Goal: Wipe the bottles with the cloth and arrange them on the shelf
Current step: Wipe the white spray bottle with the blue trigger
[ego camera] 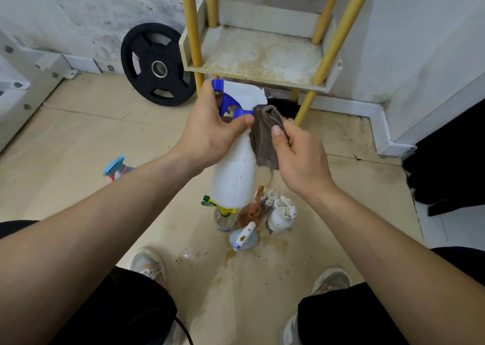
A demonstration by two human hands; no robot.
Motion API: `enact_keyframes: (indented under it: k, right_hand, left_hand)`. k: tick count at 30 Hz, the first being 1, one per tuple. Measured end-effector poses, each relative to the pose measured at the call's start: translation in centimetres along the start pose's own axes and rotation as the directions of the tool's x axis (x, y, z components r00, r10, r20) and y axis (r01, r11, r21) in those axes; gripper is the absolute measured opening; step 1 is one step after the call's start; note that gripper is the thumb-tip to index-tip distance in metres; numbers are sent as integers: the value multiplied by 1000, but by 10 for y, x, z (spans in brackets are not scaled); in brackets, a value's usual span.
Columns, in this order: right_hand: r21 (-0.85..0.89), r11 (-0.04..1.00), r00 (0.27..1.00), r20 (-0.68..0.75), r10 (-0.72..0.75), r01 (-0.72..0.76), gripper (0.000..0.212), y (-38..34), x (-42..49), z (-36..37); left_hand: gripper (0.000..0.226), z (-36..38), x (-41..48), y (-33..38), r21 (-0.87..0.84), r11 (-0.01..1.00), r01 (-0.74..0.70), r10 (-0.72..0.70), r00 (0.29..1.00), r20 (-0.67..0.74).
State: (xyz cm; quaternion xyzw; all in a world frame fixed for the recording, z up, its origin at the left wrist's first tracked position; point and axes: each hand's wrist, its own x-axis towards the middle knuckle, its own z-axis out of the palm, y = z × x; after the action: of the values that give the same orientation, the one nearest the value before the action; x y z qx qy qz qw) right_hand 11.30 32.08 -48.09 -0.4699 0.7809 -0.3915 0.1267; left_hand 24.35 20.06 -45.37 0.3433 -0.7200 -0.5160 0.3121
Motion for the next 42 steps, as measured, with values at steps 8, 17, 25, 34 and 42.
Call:
enact_keyframes:
  k: [8, 17, 25, 34, 42]
  right_hand:
    - [302, 953, 984, 175, -21, -34, 27, -26, -26, 22]
    - [-132, 845, 850, 185, -493, 519, 46, -6, -38, 40]
    - [362, 926, 984, 171, 46, -106, 32, -5, -25, 33]
    - [-286, 844, 890, 87, -448, 453, 49, -11, -42, 41]
    - [147, 984, 983, 142, -121, 100, 48, -6, -27, 33]
  left_hand:
    - [44, -8, 9, -8, -139, 985, 100, -117, 985, -123]
    - [41, -13, 19, -13, -349, 915, 202, -283, 938, -199]
    - [43, -10, 16, -14, -383, 898, 215, -311, 927, -209]
    - [42, -12, 17, -13, -396, 897, 194, -310, 916, -253]
    - [48, -2, 6, -9, -295, 944, 150, -208, 962, -177]
